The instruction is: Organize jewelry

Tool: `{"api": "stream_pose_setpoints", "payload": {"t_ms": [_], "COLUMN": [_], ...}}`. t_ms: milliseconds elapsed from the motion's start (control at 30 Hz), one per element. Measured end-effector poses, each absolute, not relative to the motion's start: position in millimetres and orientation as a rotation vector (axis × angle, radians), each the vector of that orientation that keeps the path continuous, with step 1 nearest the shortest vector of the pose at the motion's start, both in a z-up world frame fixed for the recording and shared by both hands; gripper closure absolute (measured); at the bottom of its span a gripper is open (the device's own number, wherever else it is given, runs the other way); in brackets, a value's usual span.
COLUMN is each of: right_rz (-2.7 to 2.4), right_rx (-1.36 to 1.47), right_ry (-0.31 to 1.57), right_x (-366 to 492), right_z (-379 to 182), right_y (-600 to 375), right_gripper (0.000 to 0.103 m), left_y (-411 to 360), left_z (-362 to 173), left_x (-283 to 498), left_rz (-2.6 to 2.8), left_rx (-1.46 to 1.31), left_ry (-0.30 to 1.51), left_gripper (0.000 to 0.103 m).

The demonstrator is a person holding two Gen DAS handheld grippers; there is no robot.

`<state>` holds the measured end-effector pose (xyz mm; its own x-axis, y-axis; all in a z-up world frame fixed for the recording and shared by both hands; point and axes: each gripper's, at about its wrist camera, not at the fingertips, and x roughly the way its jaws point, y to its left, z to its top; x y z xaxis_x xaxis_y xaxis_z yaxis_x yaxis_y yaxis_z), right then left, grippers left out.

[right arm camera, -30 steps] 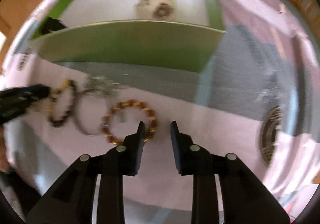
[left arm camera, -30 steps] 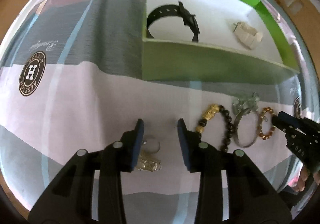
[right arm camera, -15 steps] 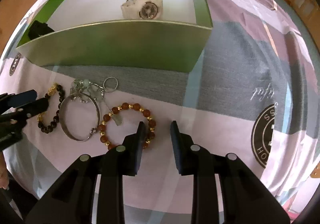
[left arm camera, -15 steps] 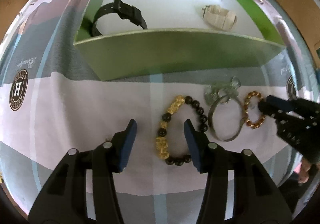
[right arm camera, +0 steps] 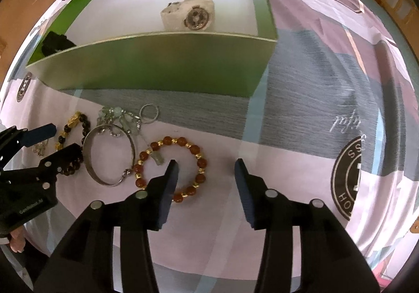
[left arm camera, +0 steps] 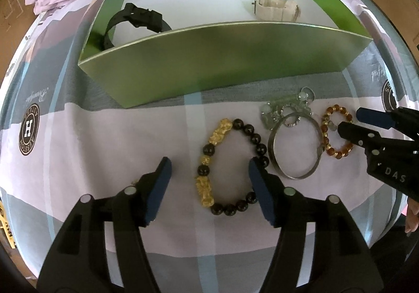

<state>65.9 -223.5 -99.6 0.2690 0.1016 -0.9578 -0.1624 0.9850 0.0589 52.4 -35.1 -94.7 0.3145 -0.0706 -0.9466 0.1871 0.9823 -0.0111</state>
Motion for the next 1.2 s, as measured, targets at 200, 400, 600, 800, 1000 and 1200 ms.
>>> {"api": "stream_pose_setpoints", "payload": {"t_ms": [200, 400, 600, 800, 1000, 1200], "right_rz": [0.168, 0.179, 0.199, 0.219, 0.228, 0.222], "right_rx": [-0.074, -0.07, -0.07, -0.025, -0.002, 0.013], "right_ry": [1.286, 1.278, 1.26, 1.186, 1.153, 1.189], "right_x": [64, 64, 60, 51, 48, 51], "right_z": [-99, -97, -90, -57, -42, -53], "right_y": [-219, -218, -214, -219, -223, -227], "right_gripper": [0.058, 0.093, 0.096, 0.096, 0.096, 0.085], "left_y": [-36, -28, -20, -17, -19, -17], "left_z": [-95, -90, -76, -44, -30, -43], "left_x": [52, 55, 54, 46, 41, 46], "left_rz": [-0.171, -0.169, -0.183, -0.22, -0.237, -0.207], "left_rx": [0.118, 0.074, 0.029, -0.009, -0.013, -0.002], "left_ry": [1.237, 1.239, 1.212, 1.129, 1.085, 1.127], "left_gripper": [0.053, 0.094, 0.094, 0.094, 0.094, 0.086]}}
